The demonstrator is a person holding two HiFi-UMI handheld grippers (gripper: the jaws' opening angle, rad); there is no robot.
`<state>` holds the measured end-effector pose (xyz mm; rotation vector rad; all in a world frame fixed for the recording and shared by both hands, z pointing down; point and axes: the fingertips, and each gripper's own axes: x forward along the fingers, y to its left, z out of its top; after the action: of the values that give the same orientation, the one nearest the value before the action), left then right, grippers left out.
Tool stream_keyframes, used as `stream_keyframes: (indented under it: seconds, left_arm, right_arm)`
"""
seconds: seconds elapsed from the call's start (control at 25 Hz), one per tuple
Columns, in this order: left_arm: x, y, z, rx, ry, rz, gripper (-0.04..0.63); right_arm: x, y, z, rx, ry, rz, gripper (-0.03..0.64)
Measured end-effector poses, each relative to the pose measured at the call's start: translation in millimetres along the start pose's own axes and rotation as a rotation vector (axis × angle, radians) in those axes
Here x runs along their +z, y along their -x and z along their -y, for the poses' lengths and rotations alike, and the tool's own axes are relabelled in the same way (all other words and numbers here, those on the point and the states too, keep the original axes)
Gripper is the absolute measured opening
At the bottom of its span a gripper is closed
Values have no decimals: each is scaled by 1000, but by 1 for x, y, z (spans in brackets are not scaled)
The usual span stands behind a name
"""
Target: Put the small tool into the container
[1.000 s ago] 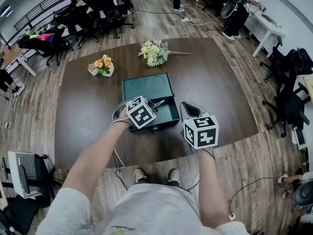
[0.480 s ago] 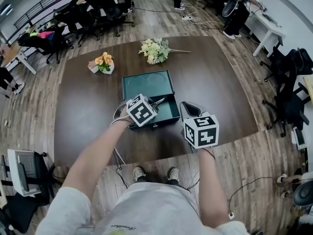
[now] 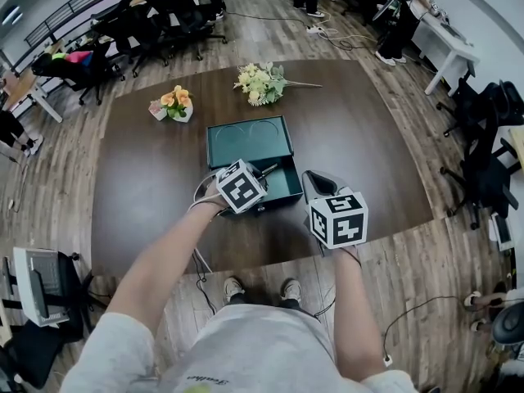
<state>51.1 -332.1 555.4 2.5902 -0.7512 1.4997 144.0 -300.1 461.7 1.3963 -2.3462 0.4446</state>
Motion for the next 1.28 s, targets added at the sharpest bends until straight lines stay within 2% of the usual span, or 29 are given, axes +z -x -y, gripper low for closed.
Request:
stream_keyframes:
  seconds: [1.0, 1.28]
  left_arm:
    - [-7, -12, 17, -71, 41, -5, 77]
    - [-11, -22, 22, -89, 72, 5, 84]
  right_arm:
    - [-6, 1, 3, 3, 1, -12, 3]
    - [-7, 2, 3, 3, -1, -14, 3]
